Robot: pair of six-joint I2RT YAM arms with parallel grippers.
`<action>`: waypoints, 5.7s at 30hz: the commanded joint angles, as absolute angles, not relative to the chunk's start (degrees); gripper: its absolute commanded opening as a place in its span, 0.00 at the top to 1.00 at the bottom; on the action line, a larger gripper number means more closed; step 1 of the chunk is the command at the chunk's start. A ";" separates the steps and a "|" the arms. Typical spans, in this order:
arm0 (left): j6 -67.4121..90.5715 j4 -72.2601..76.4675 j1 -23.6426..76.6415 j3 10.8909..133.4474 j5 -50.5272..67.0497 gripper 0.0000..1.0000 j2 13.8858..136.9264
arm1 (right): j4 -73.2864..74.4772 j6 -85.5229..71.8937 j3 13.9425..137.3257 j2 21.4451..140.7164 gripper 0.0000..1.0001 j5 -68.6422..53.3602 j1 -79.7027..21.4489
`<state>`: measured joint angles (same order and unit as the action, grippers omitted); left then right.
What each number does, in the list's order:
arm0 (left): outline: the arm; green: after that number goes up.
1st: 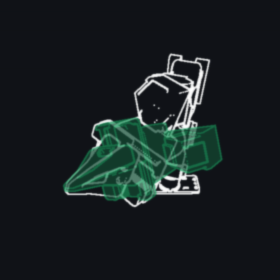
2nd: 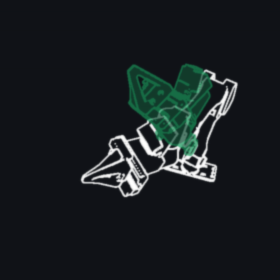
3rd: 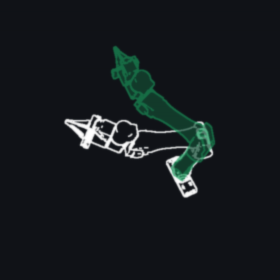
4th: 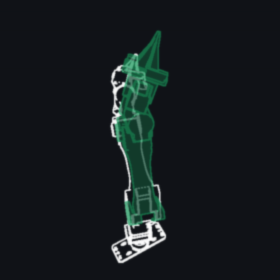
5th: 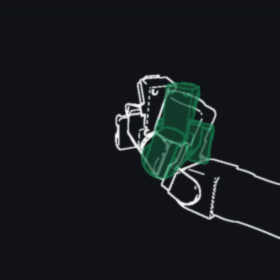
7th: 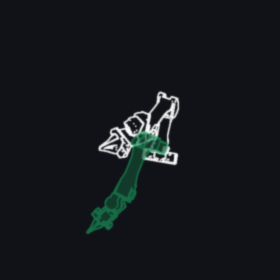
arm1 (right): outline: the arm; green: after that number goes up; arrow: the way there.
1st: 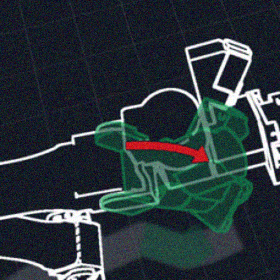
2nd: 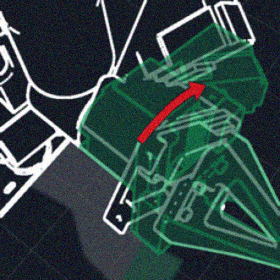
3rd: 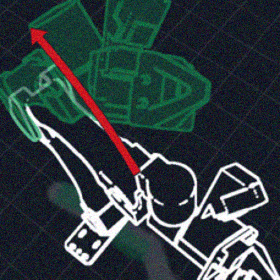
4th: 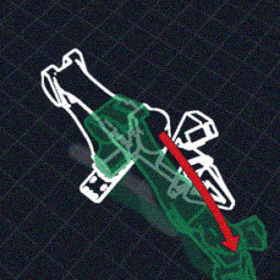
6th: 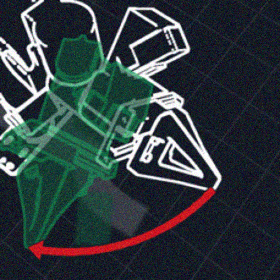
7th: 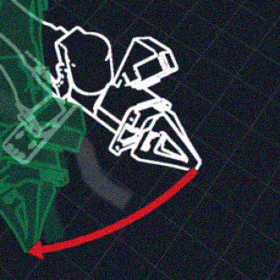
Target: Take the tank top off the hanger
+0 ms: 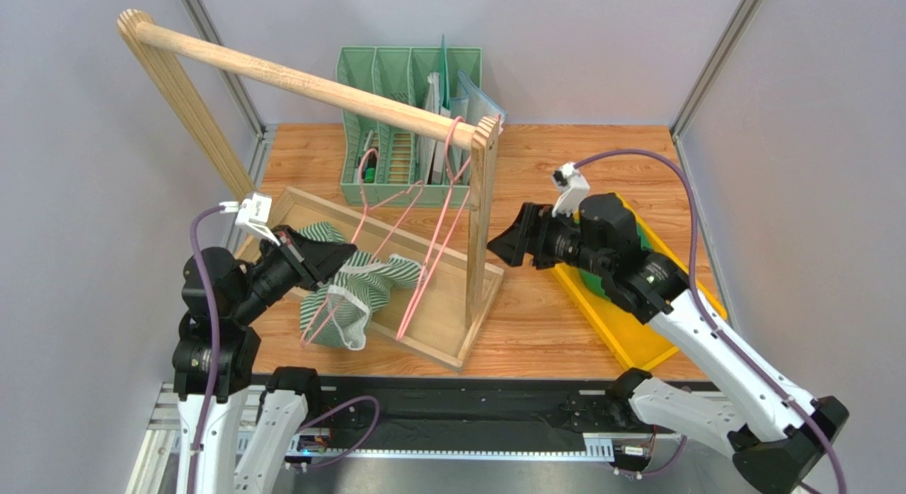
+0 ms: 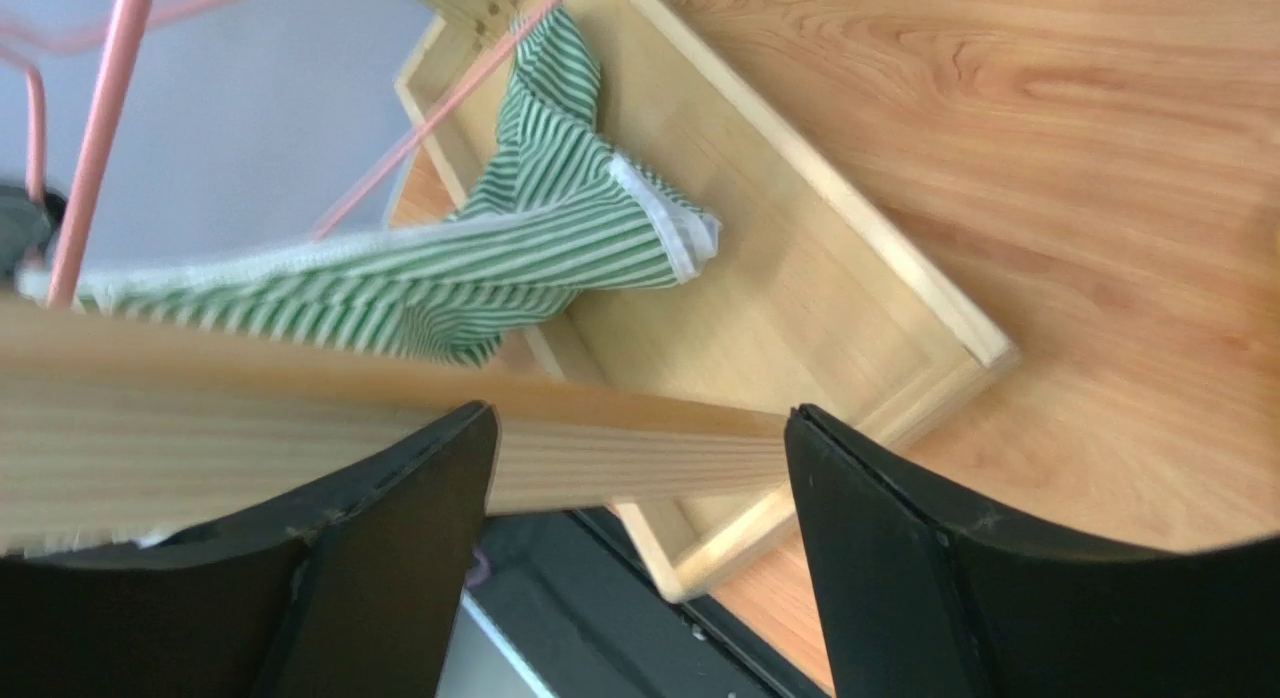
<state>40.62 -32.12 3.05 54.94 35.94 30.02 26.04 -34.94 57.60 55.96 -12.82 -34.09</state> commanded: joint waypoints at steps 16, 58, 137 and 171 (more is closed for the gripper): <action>38.32 -40.60 3.16 60.56 23.20 1.00 20.92 | 41.24 -31.47 73.12 46.14 0.20 8.02 -80.14; 39.29 -46.59 3.25 73.92 30.23 1.00 21.09 | 24.61 -1.58 119.01 95.36 0.44 22.33 -80.68; 40.08 -55.89 5.45 54.39 20.15 1.00 3.87 | 26.37 -11.16 122.88 97.65 1.00 28.21 -73.57; 38.58 -57.07 8.26 71.75 4.57 1.00 5.17 | 23.98 -8.24 121.38 98.71 1.00 40.45 -76.29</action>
<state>36.47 -63.75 7.18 78.76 6.39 0.89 23.57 -4.27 121.40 103.90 48.80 -76.05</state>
